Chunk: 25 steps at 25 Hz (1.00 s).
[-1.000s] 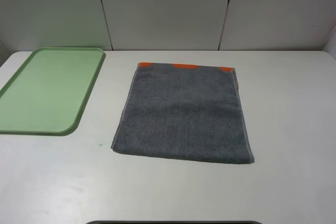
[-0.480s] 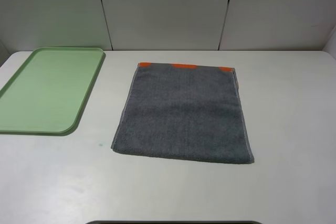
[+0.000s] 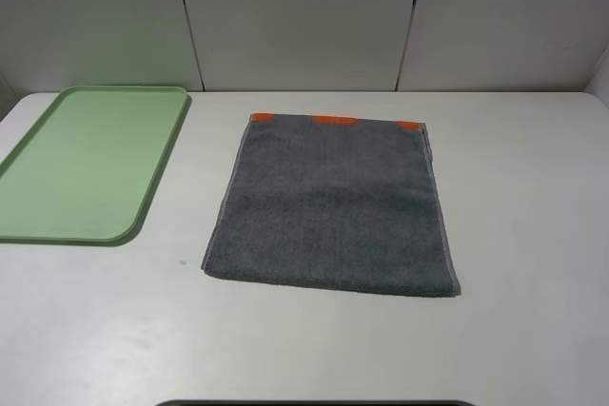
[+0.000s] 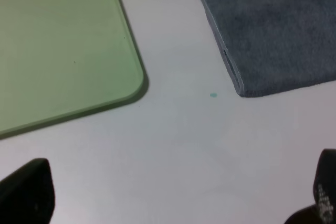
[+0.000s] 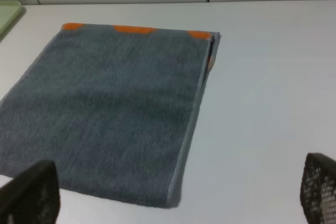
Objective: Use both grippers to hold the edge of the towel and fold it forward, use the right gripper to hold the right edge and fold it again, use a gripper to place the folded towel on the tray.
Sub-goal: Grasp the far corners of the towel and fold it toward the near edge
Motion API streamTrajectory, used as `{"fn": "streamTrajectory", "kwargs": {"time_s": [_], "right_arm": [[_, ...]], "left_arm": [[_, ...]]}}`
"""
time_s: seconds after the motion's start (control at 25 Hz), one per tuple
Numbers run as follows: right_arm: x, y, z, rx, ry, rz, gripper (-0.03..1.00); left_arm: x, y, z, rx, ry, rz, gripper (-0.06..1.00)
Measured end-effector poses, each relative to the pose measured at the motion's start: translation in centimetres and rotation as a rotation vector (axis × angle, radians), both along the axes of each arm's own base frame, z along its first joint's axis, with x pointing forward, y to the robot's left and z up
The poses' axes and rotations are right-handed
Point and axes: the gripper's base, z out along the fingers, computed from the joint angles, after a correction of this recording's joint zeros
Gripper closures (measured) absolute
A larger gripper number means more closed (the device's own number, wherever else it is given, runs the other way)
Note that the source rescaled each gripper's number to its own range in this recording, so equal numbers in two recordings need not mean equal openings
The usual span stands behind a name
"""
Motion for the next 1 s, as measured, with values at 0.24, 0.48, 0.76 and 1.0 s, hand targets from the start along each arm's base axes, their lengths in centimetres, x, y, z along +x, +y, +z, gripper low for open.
{"fn": "streamTrajectory", "kwargs": {"time_s": [0.24, 0.48, 0.76, 1.0], "right_arm": [[0.0, 0.0, -0.1, -0.055, -0.005, 0.026, -0.03], [-0.2, 0.1, 0.0, -0.061, -0.01, 0.097, -0.03], [0.5, 0.3, 2.1, -0.105, 0.048, 0.209, -0.03], [3.0, 0.7, 4.0, -0.185, 0.143, 0.301, -0.03]], "left_arm": [[0.0, 0.0, 0.0, 0.0, 0.0, 0.0, -0.05], [-0.2, 0.0, 0.5, 0.024, 0.018, -0.046, -0.04], [1.6, -0.2, 4.0, 0.041, 0.108, -0.164, -0.04], [4.2, -0.9, 6.2, 0.109, 0.224, -0.3, -0.04]]}}
